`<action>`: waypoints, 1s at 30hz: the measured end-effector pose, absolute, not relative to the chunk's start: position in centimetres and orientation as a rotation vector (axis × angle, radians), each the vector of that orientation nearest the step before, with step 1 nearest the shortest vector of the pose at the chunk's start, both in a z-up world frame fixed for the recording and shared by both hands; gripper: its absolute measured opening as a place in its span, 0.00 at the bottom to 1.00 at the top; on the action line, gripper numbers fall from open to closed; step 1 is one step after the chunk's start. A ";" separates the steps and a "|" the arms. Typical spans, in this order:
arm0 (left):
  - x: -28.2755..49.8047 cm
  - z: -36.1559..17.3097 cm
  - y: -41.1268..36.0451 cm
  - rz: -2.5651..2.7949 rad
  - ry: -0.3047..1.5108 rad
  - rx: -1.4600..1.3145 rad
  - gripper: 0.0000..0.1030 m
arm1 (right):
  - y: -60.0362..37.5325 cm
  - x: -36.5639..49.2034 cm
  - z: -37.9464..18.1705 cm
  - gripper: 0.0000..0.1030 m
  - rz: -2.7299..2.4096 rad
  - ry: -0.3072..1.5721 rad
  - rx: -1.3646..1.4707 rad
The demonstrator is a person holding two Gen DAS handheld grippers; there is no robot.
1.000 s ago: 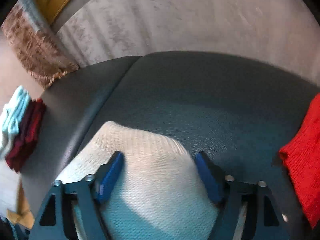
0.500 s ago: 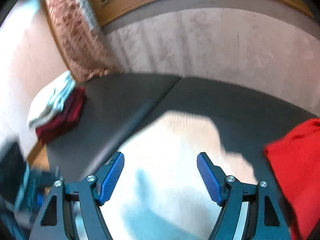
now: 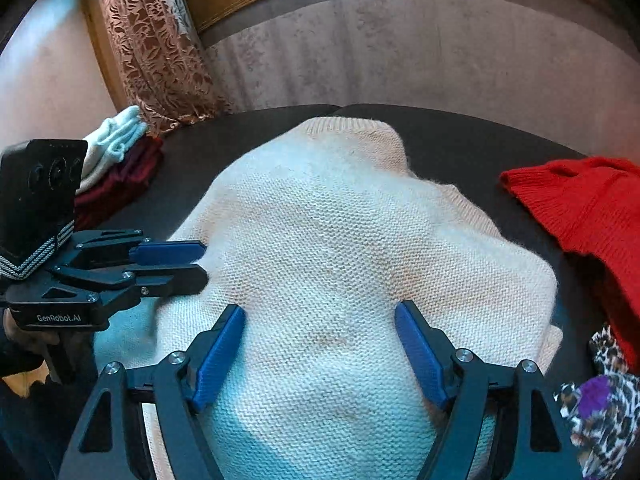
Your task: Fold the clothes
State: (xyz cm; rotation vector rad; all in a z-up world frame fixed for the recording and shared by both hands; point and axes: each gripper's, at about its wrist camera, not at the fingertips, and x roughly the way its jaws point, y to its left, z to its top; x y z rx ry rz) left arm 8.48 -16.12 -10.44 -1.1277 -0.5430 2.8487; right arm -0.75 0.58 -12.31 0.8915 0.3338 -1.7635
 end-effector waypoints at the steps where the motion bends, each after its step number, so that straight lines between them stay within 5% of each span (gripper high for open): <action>1: 9.0 -10.0 -16.7 2.839 -0.584 -1.098 0.29 | 0.7 -1.0 -12.2 0.76 -1.758 0.302 0.906; 4: 10.1 -9.1 -18.3 2.822 -0.671 -1.024 0.31 | 1.6 -1.9 -11.0 0.78 -1.747 0.192 0.975; 10: 10.7 -8.4 -21.9 2.810 -0.789 -0.929 0.52 | 8.5 -2.7 -9.0 0.89 -1.778 -0.118 1.073; 19: 8.9 -10.0 -26.3 2.576 -1.031 -0.902 0.62 | 14.4 -3.0 -14.3 0.98 -1.704 -0.448 1.290; 30: 4.4 -12.2 -26.6 2.430 -1.001 -1.005 0.65 | 7.1 -5.5 -14.5 1.00 -1.578 -0.337 1.296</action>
